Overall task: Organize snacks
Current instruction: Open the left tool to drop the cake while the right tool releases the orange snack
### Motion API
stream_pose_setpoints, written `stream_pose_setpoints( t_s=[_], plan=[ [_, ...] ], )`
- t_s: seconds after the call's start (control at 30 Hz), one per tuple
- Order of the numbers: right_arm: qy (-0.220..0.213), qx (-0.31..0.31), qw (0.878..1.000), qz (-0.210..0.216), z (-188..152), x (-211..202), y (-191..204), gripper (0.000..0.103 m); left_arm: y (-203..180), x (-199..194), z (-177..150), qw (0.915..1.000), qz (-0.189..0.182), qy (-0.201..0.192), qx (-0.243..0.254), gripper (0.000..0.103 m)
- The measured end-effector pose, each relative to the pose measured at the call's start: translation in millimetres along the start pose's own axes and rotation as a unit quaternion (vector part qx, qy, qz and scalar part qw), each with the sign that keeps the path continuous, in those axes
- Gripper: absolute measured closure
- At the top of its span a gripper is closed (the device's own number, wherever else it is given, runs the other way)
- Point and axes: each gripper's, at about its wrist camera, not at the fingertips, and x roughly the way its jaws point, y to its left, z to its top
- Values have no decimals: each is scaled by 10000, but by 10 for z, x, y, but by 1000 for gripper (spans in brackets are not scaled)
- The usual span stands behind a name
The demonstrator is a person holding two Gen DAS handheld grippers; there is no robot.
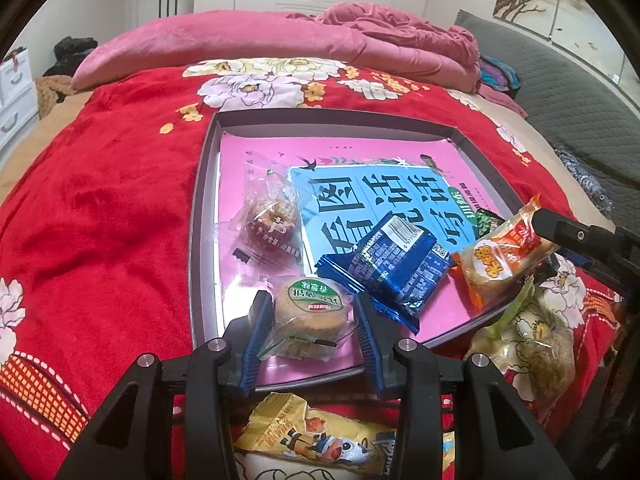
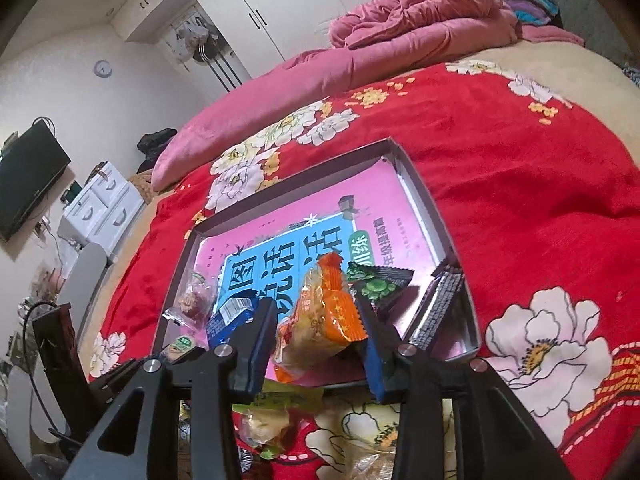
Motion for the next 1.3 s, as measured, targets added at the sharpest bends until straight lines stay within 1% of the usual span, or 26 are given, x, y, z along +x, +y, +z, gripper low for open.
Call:
stream_pose_setpoints(
  t_s=[0.13, 0.4, 0.57, 0.67, 0.77, 1.03, 1.17, 1.3],
  plan=[
    [-86, -49, 9999, -49, 1, -65, -3, 58, -2, -17, 5, 10000, -27, -8, -26, 54],
    [-197, -110, 9997, -117, 23, -147, -4, 58, 31, -59, 25, 9999, -89, -33, -143, 50],
    [-231, -111, 9997, -58, 19, -201, 14, 55, 51, -78, 37, 9998, -69, -56, -188, 44],
    [-267, -153, 9995, -58, 17, -231, 29, 55, 76, -88, 48, 9995, -129, -66, -266, 44],
    [-286, -180, 9994, -45, 23, -252, 39, 55, 72, -99, 48, 9996, -103, -80, -239, 44],
    [-224, -282, 9993, -79, -10, -290, 40, 54, 100, -160, 54, 9993, -136, -152, -298, 41],
    [-103, -546, 9981, -278, -88, -305, 69, 54, 129, -177, 60, 9990, -192, -145, -376, 41],
    [20, -725, 9965, -411, -139, -269, 96, 54, 113, -194, 62, 9991, -214, -148, -338, 41]
  ],
)
